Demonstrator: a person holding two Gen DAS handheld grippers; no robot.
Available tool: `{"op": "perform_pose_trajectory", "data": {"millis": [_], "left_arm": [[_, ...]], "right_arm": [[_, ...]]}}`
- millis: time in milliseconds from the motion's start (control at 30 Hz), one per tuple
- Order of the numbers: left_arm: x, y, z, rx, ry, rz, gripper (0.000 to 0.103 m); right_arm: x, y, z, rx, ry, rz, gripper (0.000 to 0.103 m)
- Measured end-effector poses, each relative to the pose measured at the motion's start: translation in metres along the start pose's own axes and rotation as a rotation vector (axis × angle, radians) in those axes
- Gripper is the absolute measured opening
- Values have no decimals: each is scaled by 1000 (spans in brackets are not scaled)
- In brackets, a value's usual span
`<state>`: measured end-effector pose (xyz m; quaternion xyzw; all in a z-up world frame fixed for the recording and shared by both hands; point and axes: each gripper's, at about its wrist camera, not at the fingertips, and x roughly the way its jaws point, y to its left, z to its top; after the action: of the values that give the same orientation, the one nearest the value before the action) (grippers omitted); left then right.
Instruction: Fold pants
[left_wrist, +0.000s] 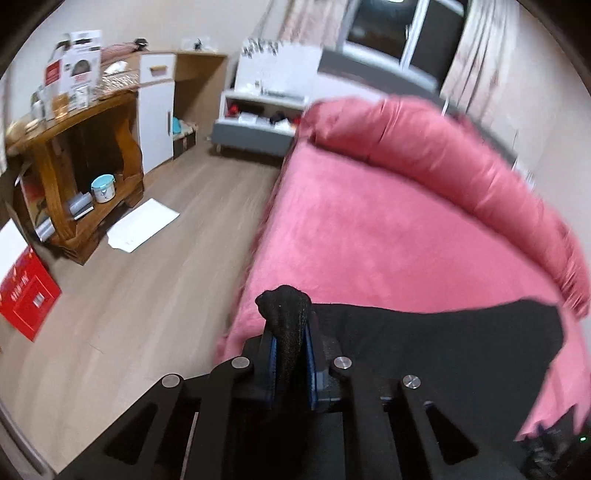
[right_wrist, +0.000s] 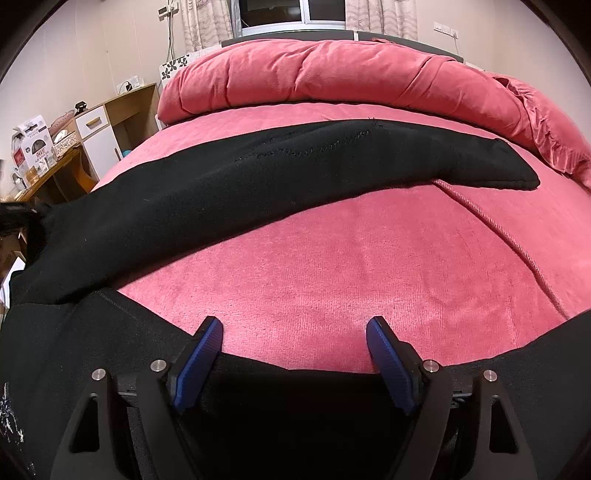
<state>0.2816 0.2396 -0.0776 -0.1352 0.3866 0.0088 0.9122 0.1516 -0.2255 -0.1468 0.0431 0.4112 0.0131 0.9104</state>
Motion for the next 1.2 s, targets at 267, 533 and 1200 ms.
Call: {"op": "perform_pose_trajectory", "data": {"millis": [267,533,1200], "left_arm": [[-126,7,-52,-98,-63,-211,12],[-177,9,-137,-134,-3,-268,12],[-188,25,-164,-209,14,-263,12]], "right_arm": [[-1,1,1,-6,10,-8,81],[-39,-5,37,83,-21,54,80],[9,-32,128,462,158,174,12]]}}
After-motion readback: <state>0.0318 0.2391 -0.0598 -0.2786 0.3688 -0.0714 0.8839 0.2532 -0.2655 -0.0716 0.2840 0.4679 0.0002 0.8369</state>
